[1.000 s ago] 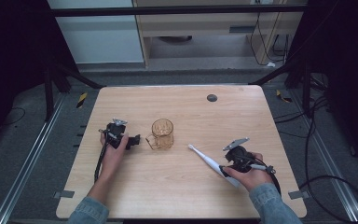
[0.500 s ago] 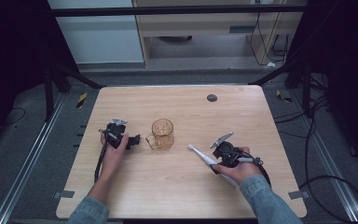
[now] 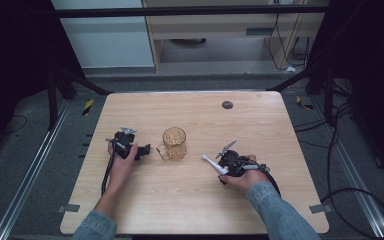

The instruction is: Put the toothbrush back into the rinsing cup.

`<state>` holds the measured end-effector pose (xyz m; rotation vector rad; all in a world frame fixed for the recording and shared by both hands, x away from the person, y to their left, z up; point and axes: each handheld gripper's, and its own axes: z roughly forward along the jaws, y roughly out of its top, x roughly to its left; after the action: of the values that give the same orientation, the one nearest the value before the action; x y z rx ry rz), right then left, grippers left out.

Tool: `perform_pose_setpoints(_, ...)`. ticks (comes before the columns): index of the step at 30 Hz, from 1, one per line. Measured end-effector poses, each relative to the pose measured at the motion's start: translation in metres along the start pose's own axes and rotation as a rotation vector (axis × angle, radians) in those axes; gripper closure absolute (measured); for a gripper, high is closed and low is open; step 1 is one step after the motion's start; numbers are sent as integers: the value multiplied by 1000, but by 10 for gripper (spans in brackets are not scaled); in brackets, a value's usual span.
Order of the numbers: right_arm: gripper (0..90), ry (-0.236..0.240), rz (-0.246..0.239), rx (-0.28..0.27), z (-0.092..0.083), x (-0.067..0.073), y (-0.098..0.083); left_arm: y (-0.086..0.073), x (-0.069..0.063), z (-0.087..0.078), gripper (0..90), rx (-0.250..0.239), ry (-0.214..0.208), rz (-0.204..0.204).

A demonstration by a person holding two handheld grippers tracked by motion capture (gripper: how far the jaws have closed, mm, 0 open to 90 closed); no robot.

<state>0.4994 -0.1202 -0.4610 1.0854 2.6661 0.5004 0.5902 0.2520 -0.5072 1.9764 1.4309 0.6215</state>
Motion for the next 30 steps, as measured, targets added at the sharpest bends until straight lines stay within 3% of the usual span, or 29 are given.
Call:
perform_pose_setpoints(12,552,26,-2,57,10,-5,8,0,0,0,0,0,0,0)
perform_pose_setpoints(30,587,35,-3,70,14,-8,9,0,0,0,0,0,0,0)
